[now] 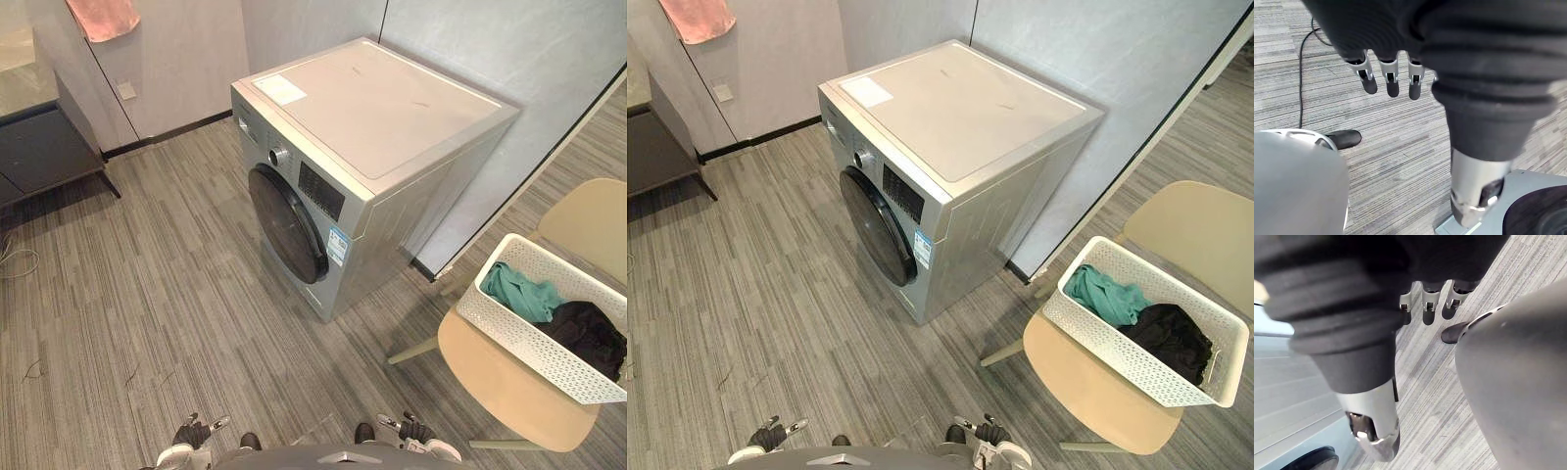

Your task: Pick up the laundry basket with both hands and put the clothes into the washing machine.

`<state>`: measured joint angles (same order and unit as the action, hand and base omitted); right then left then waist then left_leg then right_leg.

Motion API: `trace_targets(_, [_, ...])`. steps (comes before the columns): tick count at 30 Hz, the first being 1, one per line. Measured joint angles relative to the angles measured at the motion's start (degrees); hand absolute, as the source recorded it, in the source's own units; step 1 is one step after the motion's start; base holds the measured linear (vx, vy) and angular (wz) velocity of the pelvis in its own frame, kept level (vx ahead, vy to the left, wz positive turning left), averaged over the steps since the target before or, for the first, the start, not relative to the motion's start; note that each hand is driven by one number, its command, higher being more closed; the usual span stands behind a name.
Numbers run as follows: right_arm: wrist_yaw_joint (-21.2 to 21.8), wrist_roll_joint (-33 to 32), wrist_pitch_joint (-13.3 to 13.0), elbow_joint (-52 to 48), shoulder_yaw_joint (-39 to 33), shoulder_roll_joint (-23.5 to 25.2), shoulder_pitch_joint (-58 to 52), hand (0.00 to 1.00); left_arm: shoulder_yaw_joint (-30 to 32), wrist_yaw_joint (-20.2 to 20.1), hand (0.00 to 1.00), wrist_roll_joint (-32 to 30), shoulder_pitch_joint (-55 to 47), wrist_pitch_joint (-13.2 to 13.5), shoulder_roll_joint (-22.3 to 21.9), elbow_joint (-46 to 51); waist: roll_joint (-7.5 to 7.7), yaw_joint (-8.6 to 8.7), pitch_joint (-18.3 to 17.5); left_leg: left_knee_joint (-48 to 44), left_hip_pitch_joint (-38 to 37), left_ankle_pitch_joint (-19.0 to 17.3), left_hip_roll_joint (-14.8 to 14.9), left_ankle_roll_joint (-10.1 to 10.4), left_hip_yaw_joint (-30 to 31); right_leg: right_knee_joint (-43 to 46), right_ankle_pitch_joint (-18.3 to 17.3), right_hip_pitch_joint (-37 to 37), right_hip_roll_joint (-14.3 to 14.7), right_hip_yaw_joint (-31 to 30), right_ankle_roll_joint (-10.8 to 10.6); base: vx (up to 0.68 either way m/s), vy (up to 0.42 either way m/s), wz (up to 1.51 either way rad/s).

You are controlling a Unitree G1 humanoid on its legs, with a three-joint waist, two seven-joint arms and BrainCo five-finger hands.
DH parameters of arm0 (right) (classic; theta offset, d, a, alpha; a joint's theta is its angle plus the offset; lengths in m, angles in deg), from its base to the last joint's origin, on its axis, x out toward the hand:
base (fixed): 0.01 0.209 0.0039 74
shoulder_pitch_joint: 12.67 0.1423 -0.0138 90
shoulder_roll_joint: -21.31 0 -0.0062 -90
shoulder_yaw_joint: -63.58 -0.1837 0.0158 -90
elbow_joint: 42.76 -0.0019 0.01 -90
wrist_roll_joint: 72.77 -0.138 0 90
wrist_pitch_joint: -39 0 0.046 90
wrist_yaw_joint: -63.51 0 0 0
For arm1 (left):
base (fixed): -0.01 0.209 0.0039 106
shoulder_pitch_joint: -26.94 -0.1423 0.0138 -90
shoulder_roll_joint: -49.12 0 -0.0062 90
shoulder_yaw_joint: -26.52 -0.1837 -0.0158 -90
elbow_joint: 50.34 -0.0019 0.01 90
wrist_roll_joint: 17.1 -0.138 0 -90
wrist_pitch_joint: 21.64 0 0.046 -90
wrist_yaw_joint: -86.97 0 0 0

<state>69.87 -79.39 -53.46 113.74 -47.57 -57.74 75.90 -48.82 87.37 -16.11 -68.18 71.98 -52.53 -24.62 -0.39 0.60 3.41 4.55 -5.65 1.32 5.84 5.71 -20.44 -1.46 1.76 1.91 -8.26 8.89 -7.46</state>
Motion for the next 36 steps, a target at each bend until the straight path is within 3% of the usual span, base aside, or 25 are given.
trace_targets(4, [0.96, -0.33, 0.19, 0.57, -2.09, 0.03, -0.41, 0.0, 0.55, -1.07, 0.0, 1.22, 0.02, -0.1, -0.02, 0.01, 0.54, 0.21, -0.18, -0.27, -1.13, -0.3, 0.07, -0.05, 1.08, -0.09, -0.36, 2.04, -0.01, 1.21, 0.3, -0.03, -0.023, 0.15])
trace_targets(6, [1.14, -0.8, 0.25, 1.88, -4.63, -0.11, -0.95, 0.0, 1.32, -1.75, 0.0, 2.16, 0.44, -0.13, 0.3, 0.13, 0.83, 0.87, 0.5, -14.42, 4.9, -6.93, 2.83, -0.05, 3.82, 3.9, -3.82, 2.24, 0.02, 3.1, 1.55, -0.05, -0.02, 0.5])
trace_targets(7, [1.12, -0.84, 0.35, 2.0, -5.29, -0.18, -1.47, 0.0, 1.62, -1.95, 0.0, 2.46, 0.52, -0.16, 0.33, 0.14, 0.73, 1.02, 0.79, -19.16, 6.68, -8.61, 3.84, 0.13, 5.01, 4.76, -4.7, 2.5, 0.29, 3.72, 1.35, -0.08, -0.024, 0.63])
trace_targets(9, [1.21, -0.81, 1.06, 3.11, -7.64, -0.33, -3.09, 0.0, 4.67, -2.41, 0.0, 3.92, 0.28, -0.12, 0.32, 1.11, 0.92, -0.12, 2.55, -38.93, 13.72, -8.8, 6.27, -0.97, 10.0, 8.93, -7.17, 4.19, 0.24, 4.03, 0.86, -0.11, -0.023, 0.18])
trace_targets(11, [1.21, -0.81, 1.17, 3.35, -9.7, -0.51, -3.45, 0.0, 5.58, -2.43, 0.0, 4.14, -1.53, -0.75, -0.18, 0.9, 0.23, -0.84, 2.31, -44.65, 16.39, -7.65, 6.32, 0.38, 14.53, 10.57, -8.42, 3.78, 0.1, 2.23, 0.23, -0.05, 0.056, -0.36])
trace_targets(12, [1.28, -0.8, 1.14, 3.32, -9.93, -0.47, -3.63, 0.0, 5.57, -2.44, 0.0, 4.65, -2.22, -0.83, -0.15, 0.56, 1.03, -0.68, 1.81, -44.67, 16.74, -8.67, 6.71, -0.24, 15.42, 10.37, -8.57, 3.29, -0.28, 1.71, 0.13, -0.03, 0.126, -0.39])
trace_targets(14, [1.73, -0.72, 1.16, 2.63, -11.19, -0.1, -3.61, 0.0, 7.35, -2.51, 0.0, 5.59, -2.78, -1.22, -0.46, 0.35, 0.39, -0.1, 2.2, -38.79, 17.92, -12.43, 9.41, -0.33, 15.31, 9.94, -8.65, 1.32, -0.27, 0.42, 0.0, -0.01, 0.116, -0.18])
trace_targets(17, [2.05, -0.72, 1.3, 2.58, -13.4, -0.67, -4.23, 0.0, 11.53, -2.48, 0.0, 5.58, -3.45, -1.26, -1.65, 0.15, 0.32, 0.2, 1.9, -24.02, 16.69, -11.5, 10.98, 1.65, 17.6, 9.72, -8.68, -0.99, -2.58, -1.43, -2.89, 0.05, 0.288, -0.17])
trace_targets(18, [2.34, -0.74, 1.28, 3.06, -13.41, -1.16, -4.63, 0.0, 12.01, -2.41, 0.0, 5.56, -3.82, -1.28, -1.72, -0.24, 0.42, -0.01, 1.87, -24.7, 16.71, -9.72, 10.18, 4.71, 16.62, 9.6, -8.71, -0.88, -4.72, -2.41, -4.48, 0.16, 0.546, -0.34])
trace_targets(19, [2.62, -0.75, 1.47, 4.15, -14.18, -0.98, -4.46, 0.0, 12.44, -2.19, 0.0, 5.53, -4.58, -1.29, -1.63, -0.4, 1.18, -0.23, 1.23, -26.77, 16.75, -10.84, 7.12, 3.8, 14.93, 7.29, -8.88, 0.47, -7.75, -3.46, -5.32, 0.19, 0.535, -0.35])
trace_targets(20, [2.92, -0.75, 1.65, 4.86, -15.23, -0.74, -4.43, 0.0, 12.45, -1.94, 0.0, 5.53, -5.15, -1.28, -1.62, -0.48, 1.88, -0.12, 0.27, -27.54, 17.31, -11.99, 6.15, 3.05, 13.79, 6.97, -8.9, 1.0, -9.0, -3.87, -5.27, 0.25, 0.47, -0.14])
trace_targets(21, [3.25, -0.93, 1.74, 5.23, -17.21, -0.05, -4.45, 0.0, 11.71, -1.94, 0.0, 5.49, -5.12, -1.28, -1.03, -0.53, 2.09, 0.46, -0.25, -29.62, 18.07, -14.01, 4.88, 2.25, 13.6, 10.78, -7.62, 0.7, -9.69, -3.75, -4.47, 0.24, 0.304, -0.08])
trace_targets(22, [3.13, -1.28, 1.77, 5.57, -18.79, 0.68, -4.57, 0.0, 9.85, -2.02, 0.0, 5.47, -4.84, -1.28, -0.07, -0.46, 2.71, -0.11, -0.78, -29.98, 17.6, -15.31, 3.28, 1.16, 12.54, 13.05, -5.02, 0.01, -10.36, -2.82, -2.88, 0.26, 0.298, -0.15])
trace_targets(23, [3.16, -2.28, 1.79, 5.57, -19.27, 0.69, -4.56, 0.0, 9.07, -2.05, 0.0, 5.46, -4.72, -1.27, 0.19, -0.47, 2.52, -0.48, -0.97, -30.0, 17.24, -15.92, 2.75, 0.63, 11.89, 13.49, -3.47, -0.7, -10.83, -3.51, -2.73, 0.24, 0.307, -0.39])
trace_targets(25, [3.16, -3.33, 1.76, 5.17, -19.72, 0.66, -4.49, 0.0, 6.09, -2.05, 0.0, 5.44, -4.68, -1.24, 0.26, -0.5, 1.37, -0.75, -2.64, -27.27, 15.91, -16.07, 0.92, -0.9, 9.59, 16.48, 0.78, -4.6, -11.95, -6.17, 1.14, 0.2, 0.335, -0.44])
trace_targets(27, [3.06, -4.89, 1.5, 2.75, -18.85, 0.5, -4.65, 0.0, 2.2, -1.96, 0.0, 5.54, -4.67, -1.18, 0.45, -0.5, -0.07, -0.89, -3.19, -19.83, 10.06, -12.97, -2.46, -4.18, 6.55, 25.1, 6.29, -10.21, -14.65, -7.49, 8.56, 0.27, 0.332, -0.37])
trace_targets(28, [3.08, -5.09, 1.47, 1.99, -18.32, 0.43, -4.81, 0.0, 1.43, -1.96, 0.0, 5.6, -4.72, -1.16, 0.53, -0.49, -0.82, -0.66, -3.09, -18.45, 8.84, -12.54, -2.94, -4.84, 5.96, 27.5, 6.81, -11.29, -15.14, -7.29, 9.44, 0.27, 0.255, -0.08])
trace_targets(29, [3.23, -5.59, 1.41, 1.43, -18.28, 0.44, -4.54, 0.0, 0.37, -1.92, 0.0, 5.62, -4.46, -1.11, 0.67, -0.42, -1.2, 0.26, -2.96, -16.34, 6.16, -12.01, -3.66, -5.77, 5.88, 34.43, 3.93, -13.1, -14.74, -6.0, 8.58, 0.27, 0.197, 0.02])
trace_targets(30, [3.22, -5.88, 1.58, 1.58, -17.66, 0.47, -4.07, 0.0, -0.49, -1.93, 0.0, 5.61, -4.01, -1.07, 1.59, -0.4, -1.61, 0.7, -2.58, -14.11, 3.41, -11.77, -3.94, -6.14, 6.12, 41.34, -2.73, -14.25, -12.22, -4.13, 7.97, 0.28, 0.15, 0.03])
trace_targets(31, [3.23, -5.88, 1.59, 1.69, -16.98, 0.59, -3.9, 0.0, -0.8, -1.93, 0.0, 5.61, -3.73, -1.06, 1.98, -0.41, -1.58, 0.84, -2.42, -13.19, 2.11, -11.77, -3.94, -6.15, 6.16, 43.83, -5.94, -14.5, -10.25, -3.33, 7.58, 0.25, 0.07, -0.05])
trace_targets(33, [3.3, -5.97, 1.49, 1.69, -15.18, 1.11, -3.68, 0.0, -0.01, -1.97, 0.0, 5.59, -3.15, -1.05, 2.11, -0.51, -1.1, 0.93, -2.02, -11.05, -1.55, -11.77, -3.91, -6.14, 5.98, 46.37, -14.07, -15.57, -2.56, -1.8, 7.61, 0.24, -0.035, -0.04])
trace_targets(34, [3.42, -5.97, 1.53, 1.7, -14.91, 1.2, -3.51, 0.0, 1.78, -2.02, 0.0, 5.57, -2.9, -1.07, 1.17, -0.52, -0.86, 1.11, -1.3, -10.5, -3.16, -11.79, -3.95, -6.11, 5.81, 44.21, -16.36, -16.1, -0.05, 1.31, 7.7, 0.21, -0.086, -0.01])
trace_targets(35, [3.42, -5.98, 1.54, 1.67, -14.91, 1.29, -3.44, 0.0, 2.95, -2.03, 0.0, 5.57, -2.76, -1.07, 0.45, -0.51, -0.76, 1.16, -0.77, -10.21, -4.05, -11.87, -4.01, -5.98, 5.77, 41.93, -16.54, -16.11, 0.53, 3.31, 7.52, 0.23, -0.124, 0.0])
trace_targets(36, [3.42, -5.82, 1.52, 1.19, -14.9, 2.14, -3.55, 0.0, 6.21, -2.07, 0.0, 5.37, -2.55, -1.13, -0.84, -0.5, 0.98, 1.12, 0.36, -9.96, -5.71, -12.37, -5.05, -5.16, 5.62, 33.08, -14.68, -15.69, 0.82, 6.97, 8.19, 0.21, -0.105, -0.06])
